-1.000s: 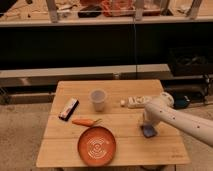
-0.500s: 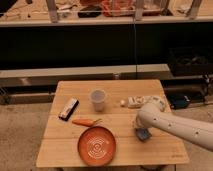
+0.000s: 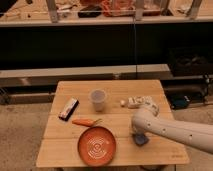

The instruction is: Wipe the white sponge on the table

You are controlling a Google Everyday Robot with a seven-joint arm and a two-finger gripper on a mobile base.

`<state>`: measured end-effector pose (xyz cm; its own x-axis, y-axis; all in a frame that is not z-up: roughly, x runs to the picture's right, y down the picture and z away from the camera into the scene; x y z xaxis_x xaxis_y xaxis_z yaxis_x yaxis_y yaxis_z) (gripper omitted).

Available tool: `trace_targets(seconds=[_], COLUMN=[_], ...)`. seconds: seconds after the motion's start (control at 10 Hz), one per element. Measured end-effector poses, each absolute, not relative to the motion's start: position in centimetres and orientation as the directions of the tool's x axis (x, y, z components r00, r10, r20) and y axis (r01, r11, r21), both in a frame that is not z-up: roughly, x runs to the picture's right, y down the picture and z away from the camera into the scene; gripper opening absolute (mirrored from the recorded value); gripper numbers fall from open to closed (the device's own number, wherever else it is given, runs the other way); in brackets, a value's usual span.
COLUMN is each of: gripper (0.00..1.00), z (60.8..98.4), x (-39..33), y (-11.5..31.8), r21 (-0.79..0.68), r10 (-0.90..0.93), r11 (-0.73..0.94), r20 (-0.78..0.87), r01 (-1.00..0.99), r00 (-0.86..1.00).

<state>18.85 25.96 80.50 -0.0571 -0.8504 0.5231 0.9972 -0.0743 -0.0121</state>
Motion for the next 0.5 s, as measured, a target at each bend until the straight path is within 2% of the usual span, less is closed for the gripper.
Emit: trace_targets(seconds=[0.5], gripper=[0.28], z=[79.7], x=[19.2], y=[27.6], r21=[0.007], r10=[-0.837], r11=[-0.056], r20=[0.545], r01=[0.998], r00=[-0.051])
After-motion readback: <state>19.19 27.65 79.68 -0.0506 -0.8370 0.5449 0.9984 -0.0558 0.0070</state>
